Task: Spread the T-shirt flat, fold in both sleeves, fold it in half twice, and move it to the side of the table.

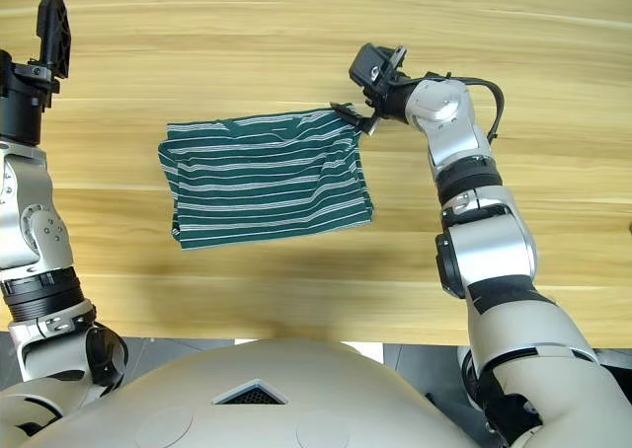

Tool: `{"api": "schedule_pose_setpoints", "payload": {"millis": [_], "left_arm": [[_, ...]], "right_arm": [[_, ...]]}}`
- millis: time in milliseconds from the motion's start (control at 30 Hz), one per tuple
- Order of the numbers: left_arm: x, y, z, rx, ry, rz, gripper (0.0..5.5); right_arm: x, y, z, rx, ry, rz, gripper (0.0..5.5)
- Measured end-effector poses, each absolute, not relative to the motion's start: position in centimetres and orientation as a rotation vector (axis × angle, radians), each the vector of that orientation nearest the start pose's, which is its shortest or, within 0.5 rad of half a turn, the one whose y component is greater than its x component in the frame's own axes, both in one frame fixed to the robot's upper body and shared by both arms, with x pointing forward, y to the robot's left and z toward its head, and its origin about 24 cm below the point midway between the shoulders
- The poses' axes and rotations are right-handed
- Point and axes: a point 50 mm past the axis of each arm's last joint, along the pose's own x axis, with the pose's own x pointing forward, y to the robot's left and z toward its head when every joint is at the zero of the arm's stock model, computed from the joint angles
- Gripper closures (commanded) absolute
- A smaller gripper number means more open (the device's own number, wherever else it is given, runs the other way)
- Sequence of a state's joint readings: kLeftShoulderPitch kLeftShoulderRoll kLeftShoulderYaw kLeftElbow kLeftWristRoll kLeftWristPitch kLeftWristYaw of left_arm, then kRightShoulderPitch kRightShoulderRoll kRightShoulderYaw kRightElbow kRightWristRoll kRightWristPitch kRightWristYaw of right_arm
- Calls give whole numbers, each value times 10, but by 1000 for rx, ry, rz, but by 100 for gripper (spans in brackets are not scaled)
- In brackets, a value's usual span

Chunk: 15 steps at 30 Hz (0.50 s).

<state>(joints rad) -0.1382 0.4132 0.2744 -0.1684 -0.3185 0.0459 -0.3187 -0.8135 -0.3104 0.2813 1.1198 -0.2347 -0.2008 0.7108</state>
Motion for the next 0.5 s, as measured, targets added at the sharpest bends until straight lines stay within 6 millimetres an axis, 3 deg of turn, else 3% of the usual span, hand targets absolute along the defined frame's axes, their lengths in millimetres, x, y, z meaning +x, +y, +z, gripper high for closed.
{"api": "schedule_pose_setpoints", "payload": {"millis": [233, 500], "left_arm": [[267, 233, 153, 169, -289, -174, 165], [269, 221, 147, 134, -274, -210, 165]], "right_arm": [[362, -156, 44, -798, 470, 953, 85], [336, -200, 35, -743, 437, 975, 85]]}}
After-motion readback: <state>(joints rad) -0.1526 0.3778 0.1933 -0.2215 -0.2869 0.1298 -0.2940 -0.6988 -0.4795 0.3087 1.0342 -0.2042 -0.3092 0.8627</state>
